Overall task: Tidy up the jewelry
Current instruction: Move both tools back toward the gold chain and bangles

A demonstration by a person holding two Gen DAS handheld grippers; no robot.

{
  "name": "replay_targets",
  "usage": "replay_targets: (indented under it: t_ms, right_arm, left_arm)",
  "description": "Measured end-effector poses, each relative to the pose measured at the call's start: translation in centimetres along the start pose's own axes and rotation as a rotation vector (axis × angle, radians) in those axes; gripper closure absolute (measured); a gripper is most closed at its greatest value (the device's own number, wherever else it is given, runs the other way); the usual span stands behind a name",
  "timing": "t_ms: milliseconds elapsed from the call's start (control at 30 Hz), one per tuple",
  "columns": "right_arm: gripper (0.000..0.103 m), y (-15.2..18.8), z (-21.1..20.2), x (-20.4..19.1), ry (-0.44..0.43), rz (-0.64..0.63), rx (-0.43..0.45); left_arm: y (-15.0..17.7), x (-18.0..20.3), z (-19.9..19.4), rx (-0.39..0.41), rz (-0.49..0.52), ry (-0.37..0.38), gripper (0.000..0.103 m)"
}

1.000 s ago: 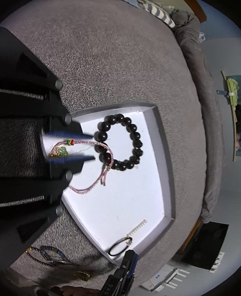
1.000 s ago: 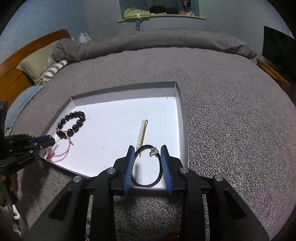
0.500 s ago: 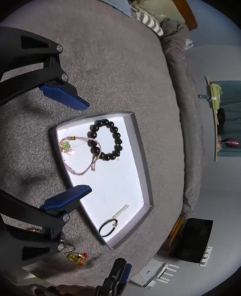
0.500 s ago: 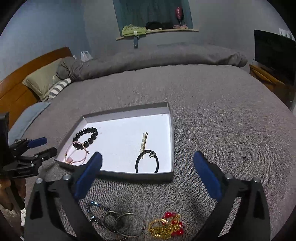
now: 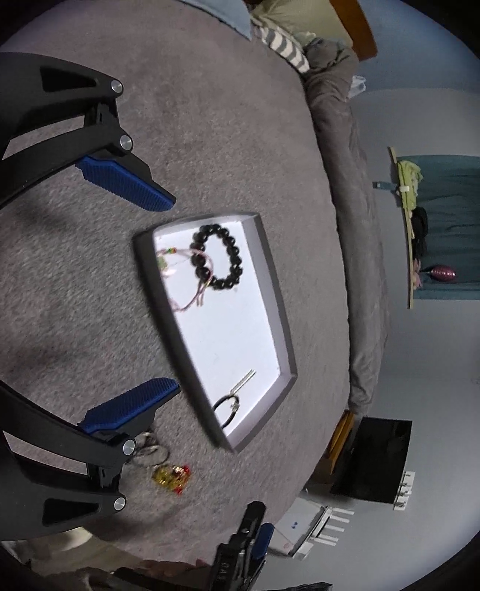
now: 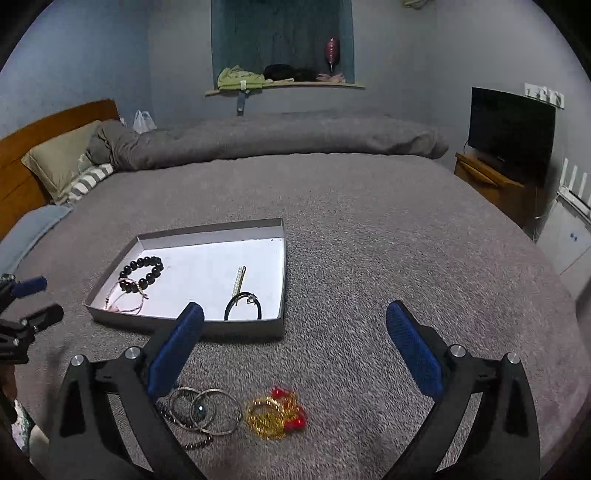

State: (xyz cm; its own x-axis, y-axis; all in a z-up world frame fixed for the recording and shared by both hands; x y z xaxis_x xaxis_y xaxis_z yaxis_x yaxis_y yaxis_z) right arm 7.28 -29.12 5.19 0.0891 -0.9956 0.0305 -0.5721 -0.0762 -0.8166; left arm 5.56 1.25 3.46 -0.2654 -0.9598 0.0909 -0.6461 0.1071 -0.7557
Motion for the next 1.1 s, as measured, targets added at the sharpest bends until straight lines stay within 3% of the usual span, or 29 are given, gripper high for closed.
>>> replay_targets:
  t_ms: [200,400,500,833,967,1100]
  right_arm:
    - [0.005,1.9,-1.7,1.6,0.025,0.013,0.039]
    - [0.005,4.3,-1.5,1.7,0.055,-0.071,-0.035]
    - [0.005,5.7,-1.5,1.6,0.017,-0.093,-0.065]
    - [0.006,8.3,-0.4,-0.2,-0.042,-0.137,-0.110]
    - [0.029,8.6,1.2,-1.0,-0.082,-0.118,-0.146]
    - [0.044,8.9,2.4,-1.8,-0.120,-0.116,-0.173]
  left_arm:
    - [2.2,1.5,-0.3,-0.016,0.043,0.009,0.009]
    - [4.4,3.7,0.9,-0.058,0.110,0.032,0.009]
    - [5.0,4.6,1.6,-0.078,0.101,0.076,0.009]
    - [6.2,7.1,3.5,-0.110,0.152,0.070,0.009]
    - [6.3,6.9,3.7,-0.122,0.139,0.083,0.011]
    - [6.3,6.7,3.7,-0.125,0.136,0.078,0.011]
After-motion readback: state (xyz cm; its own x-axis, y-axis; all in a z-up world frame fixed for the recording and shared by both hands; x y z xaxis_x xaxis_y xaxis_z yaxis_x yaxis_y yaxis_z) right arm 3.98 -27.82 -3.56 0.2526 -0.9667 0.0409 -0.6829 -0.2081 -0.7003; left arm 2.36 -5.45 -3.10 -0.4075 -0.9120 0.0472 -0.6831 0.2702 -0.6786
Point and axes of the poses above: each gripper's, at about its wrist camera, not at the fingertips, and z roughly the way its jaws point, x to its right, y to its underside, the point moved 2 cm from there along z, roughly the way its jaws point, and after that the axes turned 7 degrees about -z, right-handed, at the moved point
